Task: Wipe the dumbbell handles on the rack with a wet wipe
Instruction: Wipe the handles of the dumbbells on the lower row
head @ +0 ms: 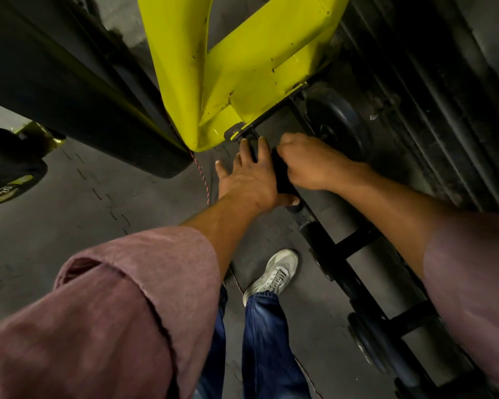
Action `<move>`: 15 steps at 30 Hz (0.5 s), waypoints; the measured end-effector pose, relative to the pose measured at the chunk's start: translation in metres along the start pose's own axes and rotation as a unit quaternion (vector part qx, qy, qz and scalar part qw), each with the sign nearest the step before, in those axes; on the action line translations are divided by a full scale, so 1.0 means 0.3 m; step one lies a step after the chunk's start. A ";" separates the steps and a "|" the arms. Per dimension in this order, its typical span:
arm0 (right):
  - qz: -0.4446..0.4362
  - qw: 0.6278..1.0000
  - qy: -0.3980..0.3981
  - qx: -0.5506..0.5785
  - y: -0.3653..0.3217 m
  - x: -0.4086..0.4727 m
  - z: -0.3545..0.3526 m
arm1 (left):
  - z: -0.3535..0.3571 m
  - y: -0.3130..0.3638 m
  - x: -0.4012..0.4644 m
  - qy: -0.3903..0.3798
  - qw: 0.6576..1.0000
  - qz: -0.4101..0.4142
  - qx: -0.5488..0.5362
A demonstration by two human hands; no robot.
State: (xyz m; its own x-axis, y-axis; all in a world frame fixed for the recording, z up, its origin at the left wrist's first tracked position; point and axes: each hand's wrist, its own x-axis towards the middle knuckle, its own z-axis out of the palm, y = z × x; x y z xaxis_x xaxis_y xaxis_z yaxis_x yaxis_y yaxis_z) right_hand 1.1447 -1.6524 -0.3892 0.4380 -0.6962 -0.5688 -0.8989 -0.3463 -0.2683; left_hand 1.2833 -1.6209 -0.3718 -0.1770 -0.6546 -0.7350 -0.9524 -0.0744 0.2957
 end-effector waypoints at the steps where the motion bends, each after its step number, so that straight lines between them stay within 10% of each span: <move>1: 0.005 0.999 0.026 0.042 0.013 -0.013 0.020 | 0.001 -0.001 0.001 0.001 1.000 0.001 0.001; 6: 0.003 0.970 0.151 0.192 0.038 -0.103 0.138 | 0.000 -0.003 0.002 -0.003 1.000 -0.004 -0.003; 15: 0.228 0.915 0.140 0.303 0.025 -0.144 0.245 | -0.007 0.007 -0.008 -0.013 1.000 -0.009 0.009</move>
State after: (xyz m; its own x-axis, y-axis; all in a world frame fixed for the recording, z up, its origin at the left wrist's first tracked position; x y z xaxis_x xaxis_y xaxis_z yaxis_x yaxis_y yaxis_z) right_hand 1.1183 -1.5787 -0.4236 -0.0743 -0.8446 -0.5302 -0.7928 0.3725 -0.4824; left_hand 1.2824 -1.6211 -0.3681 -0.1667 -0.6340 -0.7552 -0.9595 -0.0720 0.2722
